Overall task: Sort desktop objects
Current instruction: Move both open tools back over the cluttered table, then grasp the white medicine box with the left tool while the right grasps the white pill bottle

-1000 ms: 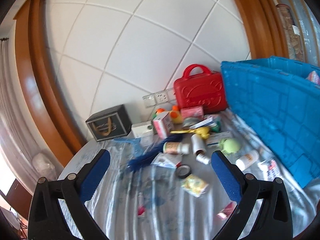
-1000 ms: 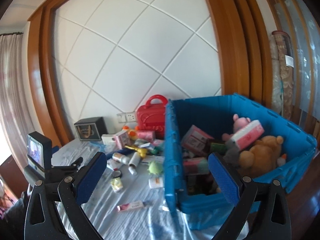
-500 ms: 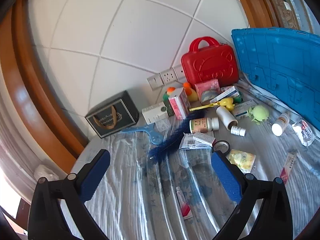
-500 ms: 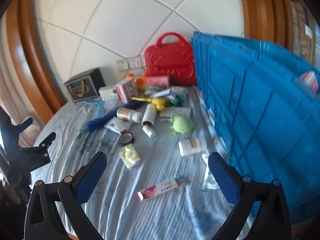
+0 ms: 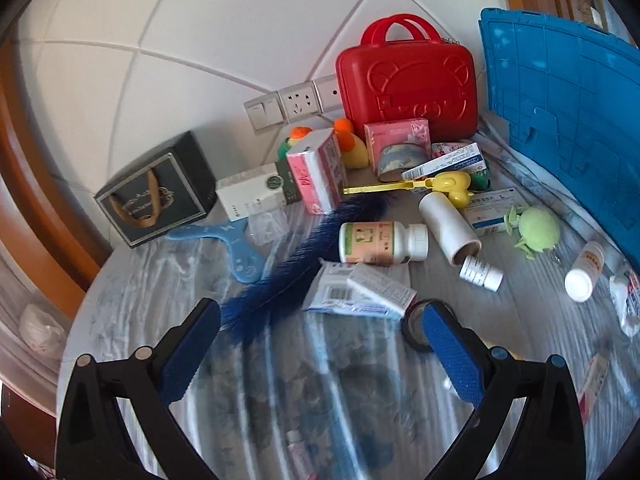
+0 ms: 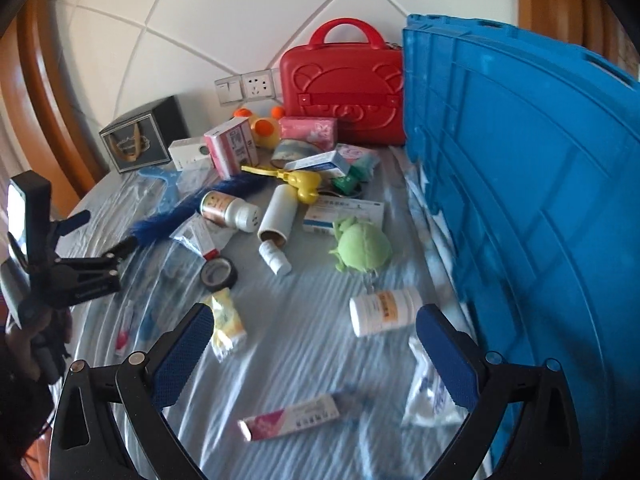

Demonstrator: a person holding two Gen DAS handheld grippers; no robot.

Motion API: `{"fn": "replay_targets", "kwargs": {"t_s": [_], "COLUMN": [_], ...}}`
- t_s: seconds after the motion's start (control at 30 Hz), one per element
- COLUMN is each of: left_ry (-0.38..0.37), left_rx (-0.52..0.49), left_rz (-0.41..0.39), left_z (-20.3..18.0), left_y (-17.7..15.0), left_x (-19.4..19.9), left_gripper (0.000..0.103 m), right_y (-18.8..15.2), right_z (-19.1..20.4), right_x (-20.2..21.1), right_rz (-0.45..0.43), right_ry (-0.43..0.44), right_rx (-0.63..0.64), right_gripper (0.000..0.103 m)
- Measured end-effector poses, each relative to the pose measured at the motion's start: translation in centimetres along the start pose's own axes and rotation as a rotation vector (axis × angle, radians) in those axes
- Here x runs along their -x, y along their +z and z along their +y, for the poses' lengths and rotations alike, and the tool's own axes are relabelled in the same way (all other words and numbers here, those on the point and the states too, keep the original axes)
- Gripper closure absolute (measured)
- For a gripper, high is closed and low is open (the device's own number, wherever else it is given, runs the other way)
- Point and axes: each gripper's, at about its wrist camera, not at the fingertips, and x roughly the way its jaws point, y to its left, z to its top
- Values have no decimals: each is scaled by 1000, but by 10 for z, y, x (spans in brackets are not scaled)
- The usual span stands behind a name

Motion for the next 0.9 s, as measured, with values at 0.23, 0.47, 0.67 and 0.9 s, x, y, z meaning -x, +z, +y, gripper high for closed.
{"fn": "replay_targets", "kwargs": {"t_s": [0.23,0.47,0.67,0.9], "left_ry": [-16,-12,-32,-113], "left_rx": [1,46,69,114], "left_rz": [65,139,157,188], "left_z": [-10,9,15,-7], "left_y": [12,3,-3,2], "left_x": [-51,-89,-95,-116], "left_gripper": [0,0,0,0], "right_y": [60,104,111,116], "right_z": [21,82,121,131], "right_x": [-69,-198,-257,-304], "right_rz": [0,200,251,381], "right_ry": [80,247,274,366], "right_rx": [158,403,611,669], "right_gripper": [1,16,21,26]}}
